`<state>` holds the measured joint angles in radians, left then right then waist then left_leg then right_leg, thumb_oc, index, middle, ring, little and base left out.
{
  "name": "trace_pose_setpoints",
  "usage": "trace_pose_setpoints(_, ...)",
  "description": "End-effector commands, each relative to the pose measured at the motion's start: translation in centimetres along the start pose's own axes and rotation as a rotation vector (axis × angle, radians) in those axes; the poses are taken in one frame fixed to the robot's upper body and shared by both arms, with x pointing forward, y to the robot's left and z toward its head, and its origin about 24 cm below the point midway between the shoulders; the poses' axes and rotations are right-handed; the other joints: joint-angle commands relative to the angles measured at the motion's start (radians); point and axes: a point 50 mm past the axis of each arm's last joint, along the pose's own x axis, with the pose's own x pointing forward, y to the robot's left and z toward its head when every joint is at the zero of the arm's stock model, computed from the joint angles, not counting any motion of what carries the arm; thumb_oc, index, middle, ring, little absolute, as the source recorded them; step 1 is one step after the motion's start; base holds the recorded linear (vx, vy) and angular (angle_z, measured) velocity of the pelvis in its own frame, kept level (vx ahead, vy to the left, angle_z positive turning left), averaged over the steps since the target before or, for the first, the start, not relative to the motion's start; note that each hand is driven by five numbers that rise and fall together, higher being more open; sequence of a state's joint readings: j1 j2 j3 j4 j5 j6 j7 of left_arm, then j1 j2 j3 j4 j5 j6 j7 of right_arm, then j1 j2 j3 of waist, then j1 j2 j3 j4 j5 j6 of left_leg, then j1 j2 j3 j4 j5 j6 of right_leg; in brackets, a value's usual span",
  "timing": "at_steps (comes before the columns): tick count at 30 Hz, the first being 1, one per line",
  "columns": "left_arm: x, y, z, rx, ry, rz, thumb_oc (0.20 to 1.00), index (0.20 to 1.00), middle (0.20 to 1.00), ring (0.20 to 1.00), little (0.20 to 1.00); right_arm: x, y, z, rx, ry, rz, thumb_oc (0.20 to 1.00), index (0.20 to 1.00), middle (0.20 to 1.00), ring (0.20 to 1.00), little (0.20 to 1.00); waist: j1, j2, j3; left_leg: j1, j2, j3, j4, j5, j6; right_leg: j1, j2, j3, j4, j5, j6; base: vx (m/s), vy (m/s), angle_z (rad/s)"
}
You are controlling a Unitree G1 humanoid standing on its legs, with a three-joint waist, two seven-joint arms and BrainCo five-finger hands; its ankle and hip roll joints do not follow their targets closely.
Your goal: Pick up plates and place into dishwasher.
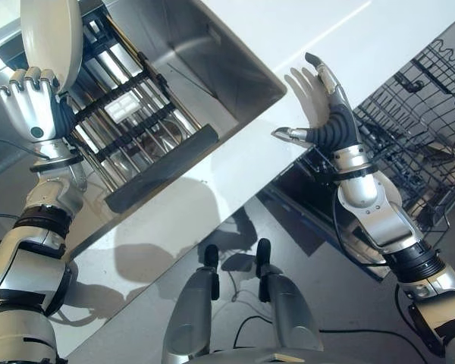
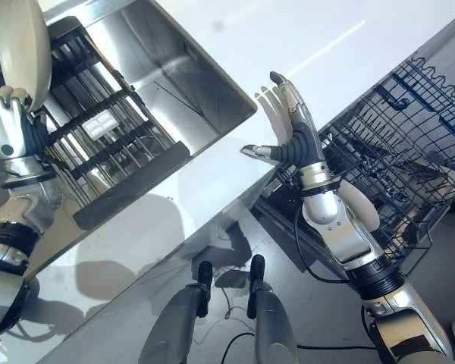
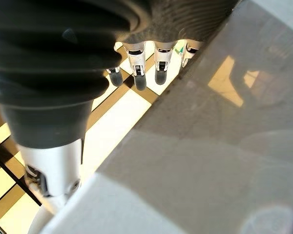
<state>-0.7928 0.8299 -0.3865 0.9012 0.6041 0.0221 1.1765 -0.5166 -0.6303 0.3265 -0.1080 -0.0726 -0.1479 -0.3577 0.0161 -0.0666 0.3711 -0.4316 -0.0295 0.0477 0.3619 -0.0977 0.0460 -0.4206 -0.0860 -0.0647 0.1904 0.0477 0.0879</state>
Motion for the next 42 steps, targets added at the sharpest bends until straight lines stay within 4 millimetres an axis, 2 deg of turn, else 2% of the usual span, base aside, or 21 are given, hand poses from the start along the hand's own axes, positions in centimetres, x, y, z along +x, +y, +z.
trace_pose_setpoints(1, -3.4, -1.6, 5.0, -0.229, 0.146, -0.017, 0.200, 0.200, 0.200, 0.200, 0.200, 2.5, -2.1, 5.1, 0.030, -0.258, -0.103, 1.000, 1.000, 1.000, 1.000, 1.000, -0.002, -0.071, 0.121, 0.032, 0.013, -0.017, -0.115, 0.027, -0.014, -0.005, -0.009, -0.027, 0.148, -0.066, 0.024, 0.00, 0.000, 0.00)
trace_pose_setpoints(6, -4.1, -1.1, 5.1, -0.276, 0.146, 0.018, 0.200, 0.200, 0.200, 0.200, 0.200, 2.1, -2.1, 4.9, 0.037, -0.247, -0.110, 1.000, 1.000, 1.000, 1.000, 1.000, 0.015, -0.062, 0.092, 0.067, 0.008, -0.022, -0.140, 0.028, -0.014, 0.030, -0.021, -0.051, 0.137, -0.077, 0.023, -0.01, -0.030, 0.03)
trace_pose_setpoints(12, -5.9, -0.5, 5.2, -0.342, 0.113, 0.032, 0.200, 0.200, 0.200, 0.200, 0.200, 1.5, -2.4, 4.6, 0.038, -0.211, -0.107, 1.000, 1.000, 1.000, 1.000, 1.000, 0.036, -0.044, 0.034, 0.140, 0.003, -0.032, -0.182, 0.030, -0.020, 0.099, -0.038, -0.083, 0.121, -0.097, 0.020, 0.02, -0.026, 0.07)
trace_pose_setpoints(21, -8.2, 1.4, 5.9, -0.484, 0.031, 0.028, 0.200, 0.200, 0.200, 0.200, 0.200, -0.5, -2.9, 3.4, 0.040, -0.140, -0.095, 1.000, 1.000, 1.000, 1.000, 1.000, 0.059, -0.017, -0.068, 0.253, 0.003, -0.052, -0.263, 0.043, -0.033, 0.226, -0.038, -0.112, 0.066, -0.125, 0.014, 0.04, -0.027, 0.03)
trace_pose_setpoints(33, -7.4, 4.3, 6.8, -0.586, -0.111, 0.050, 0.200, 0.200, 0.200, 0.200, 0.200, -2.8, -3.8, 2.8, 0.056, -0.090, -0.080, 1.000, 1.000, 1.000, 1.000, 1.000, 0.069, 0.009, -0.186, 0.366, 0.002, -0.071, -0.348, 0.059, -0.053, 0.362, -0.023, -0.134, -0.007, -0.153, 0.007, 0.03, -0.030, 0.05)
trace_pose_setpoints(42, -7.4, 5.5, 6.8, -0.645, -0.141, 0.021, 0.200, 0.200, 0.200, 0.200, 0.200, -4.1, -4.0, 2.2, 0.075, -0.059, -0.060, 1.000, 1.000, 1.000, 1.000, 1.000, 0.064, 0.035, -0.248, 0.417, 0.004, -0.083, -0.371, 0.063, -0.064, 0.418, -0.018, -0.149, -0.030, -0.161, 0.009, 0.03, -0.017, 0.00)
